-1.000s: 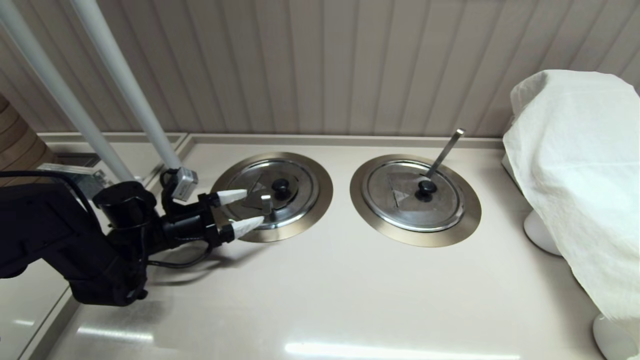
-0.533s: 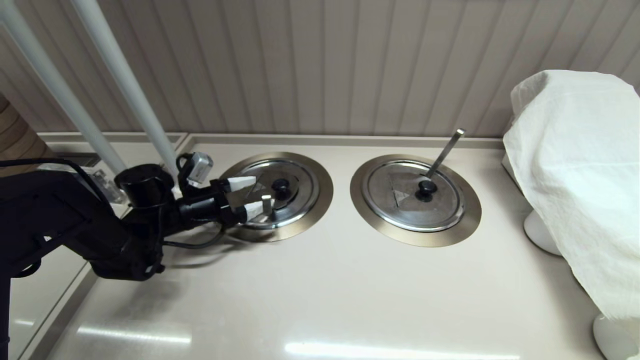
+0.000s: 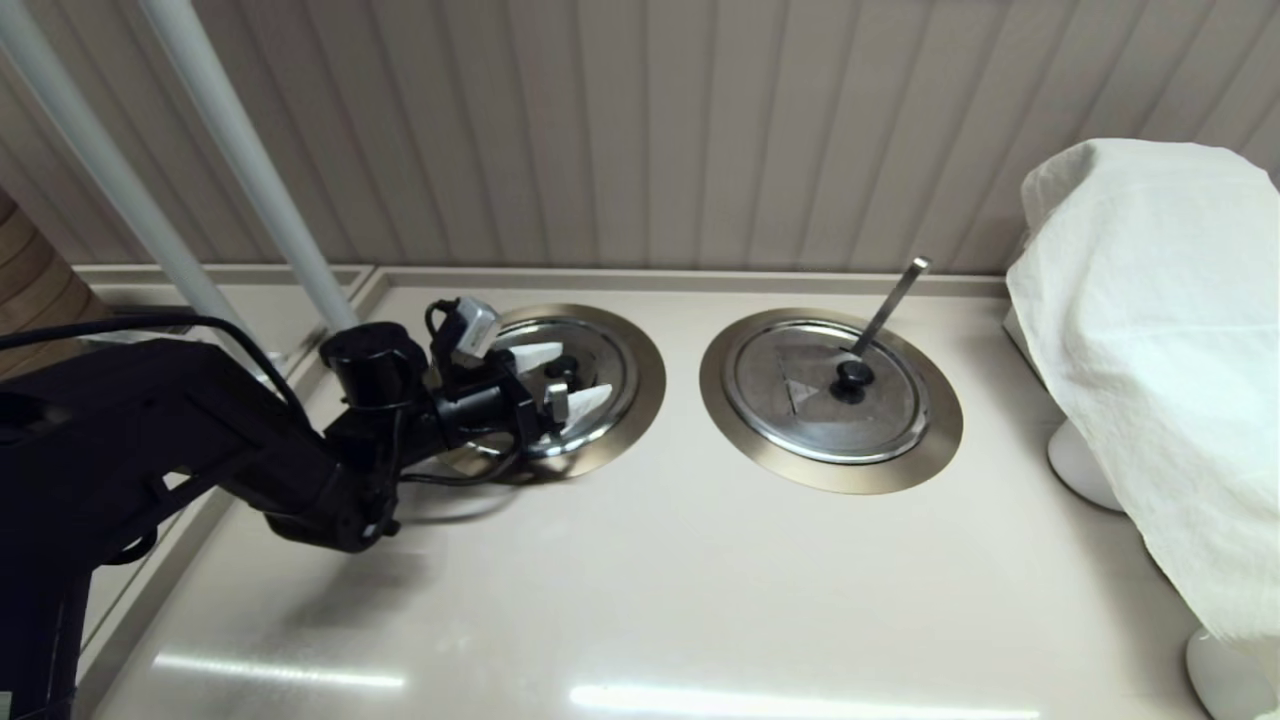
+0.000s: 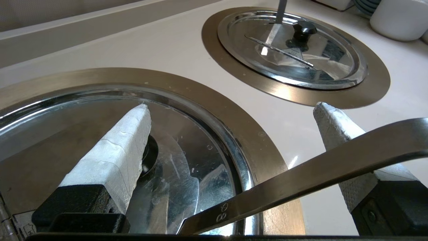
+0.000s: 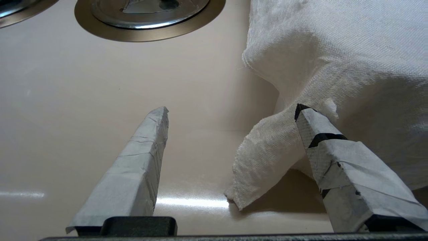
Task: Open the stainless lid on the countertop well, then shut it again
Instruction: Put the spoon in the groove
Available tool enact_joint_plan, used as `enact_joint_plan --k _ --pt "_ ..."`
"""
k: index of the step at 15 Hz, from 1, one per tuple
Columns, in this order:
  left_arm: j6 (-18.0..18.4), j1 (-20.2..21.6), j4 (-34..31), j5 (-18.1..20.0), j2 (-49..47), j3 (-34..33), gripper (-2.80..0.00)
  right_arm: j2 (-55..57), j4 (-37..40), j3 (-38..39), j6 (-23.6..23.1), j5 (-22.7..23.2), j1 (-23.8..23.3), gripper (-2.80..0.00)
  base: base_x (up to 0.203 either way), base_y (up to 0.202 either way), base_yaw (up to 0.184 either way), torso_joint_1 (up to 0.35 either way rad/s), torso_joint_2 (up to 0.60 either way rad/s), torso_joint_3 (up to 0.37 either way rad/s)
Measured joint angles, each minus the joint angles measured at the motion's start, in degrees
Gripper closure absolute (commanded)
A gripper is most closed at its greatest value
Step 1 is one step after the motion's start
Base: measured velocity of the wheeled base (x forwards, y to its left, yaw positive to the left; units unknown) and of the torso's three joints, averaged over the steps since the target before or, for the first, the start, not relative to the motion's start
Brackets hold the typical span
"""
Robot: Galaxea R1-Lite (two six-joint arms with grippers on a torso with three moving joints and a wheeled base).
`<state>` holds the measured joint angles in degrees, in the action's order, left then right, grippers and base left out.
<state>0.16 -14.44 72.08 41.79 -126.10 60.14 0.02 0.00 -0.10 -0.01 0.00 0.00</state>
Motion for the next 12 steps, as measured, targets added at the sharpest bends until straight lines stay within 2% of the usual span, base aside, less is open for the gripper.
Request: enact_joint_plan --k 5,12 --pt "-0.05 -1.58 -0.31 -3.66 -1.62 3.52 -2.80 0.00 0.05 0.00 0.01 0.00 0.00 -2.80 0.000 0.000 0.000 0.000 0.00 0.000" --pt "-0.24 -3.58 0.14 -4.19 -1.81 3.80 -2.80 0.00 0.02 0.00 0.00 0.00 0.00 -2.80 0.000 0.000 0.000 0.000 0.00 0.000"
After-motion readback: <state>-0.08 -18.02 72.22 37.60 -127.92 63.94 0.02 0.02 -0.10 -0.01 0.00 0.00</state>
